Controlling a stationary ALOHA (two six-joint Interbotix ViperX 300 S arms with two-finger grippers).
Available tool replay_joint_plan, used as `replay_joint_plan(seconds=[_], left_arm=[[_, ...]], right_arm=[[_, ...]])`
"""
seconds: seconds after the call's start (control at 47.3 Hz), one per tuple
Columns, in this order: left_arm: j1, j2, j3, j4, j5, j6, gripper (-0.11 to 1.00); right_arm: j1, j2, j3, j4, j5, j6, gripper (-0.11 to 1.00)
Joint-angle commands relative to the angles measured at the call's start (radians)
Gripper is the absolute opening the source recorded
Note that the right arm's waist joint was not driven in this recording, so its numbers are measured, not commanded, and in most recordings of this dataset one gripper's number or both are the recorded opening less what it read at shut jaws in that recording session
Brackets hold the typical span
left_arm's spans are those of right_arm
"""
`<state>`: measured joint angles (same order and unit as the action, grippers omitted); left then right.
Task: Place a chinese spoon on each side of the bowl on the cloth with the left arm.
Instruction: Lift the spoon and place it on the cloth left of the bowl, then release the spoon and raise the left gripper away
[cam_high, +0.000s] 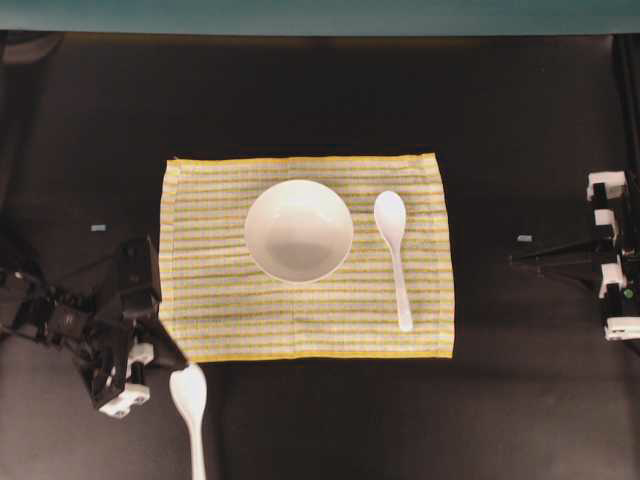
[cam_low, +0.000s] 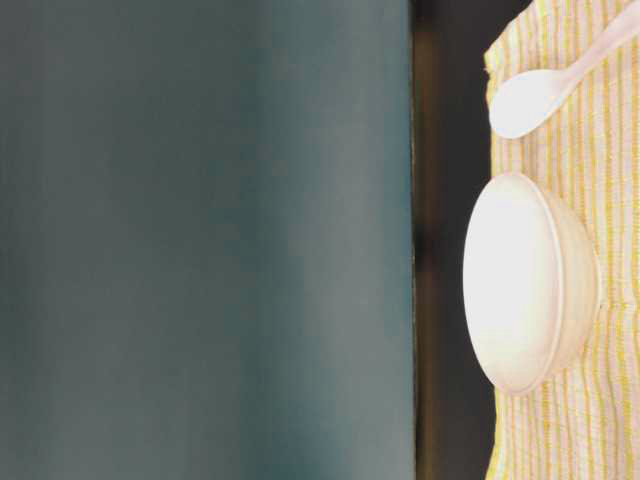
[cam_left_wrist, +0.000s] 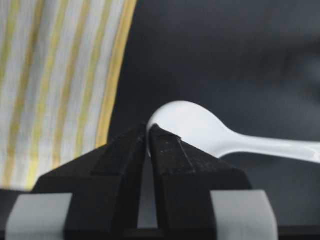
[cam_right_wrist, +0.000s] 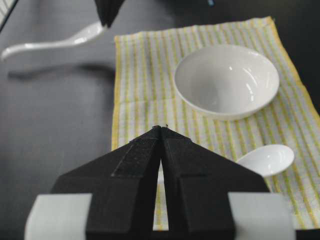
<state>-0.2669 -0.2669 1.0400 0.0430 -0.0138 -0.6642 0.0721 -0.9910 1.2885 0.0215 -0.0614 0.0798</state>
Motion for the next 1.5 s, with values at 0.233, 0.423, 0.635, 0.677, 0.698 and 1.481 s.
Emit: replay_joint_plan(seconds=[0.233,0.423,0.635,0.677,0.698,1.481], left_arm=[[0.202,-0.178,-0.19,0.002,0.413,0.304,0.03],[0.419,-0.153,-0.193,0.003,0.446,0.561,0.03],[0.574,-0.084,-0.221,0.003,0.431,0.695,0.03],[0.594,-0.061,-0.229,0.002,0.431,0.707,0.03],[0.598,-0.054,-0.23,0.003,0.431,0.709,0.03],[0.606,0.097,-0.201,0.003,0.232,0.706,0.04]], right_arm=[[0.0,0.005,-0.006,0.0,-0.008,0.006,0.01],[0.0,0.005,-0.006,0.002,-0.005,0.006,0.01],[0.0,0.005,-0.005,0.0,-0.005,0.006,0.01],[0.0,0.005,-0.005,0.0,-0.005,0.006,0.01],[0.0,0.005,-0.005,0.002,-0.005,0.006,0.01],[0.0,0.005,0.003,0.0,-0.006,0.005,0.01]])
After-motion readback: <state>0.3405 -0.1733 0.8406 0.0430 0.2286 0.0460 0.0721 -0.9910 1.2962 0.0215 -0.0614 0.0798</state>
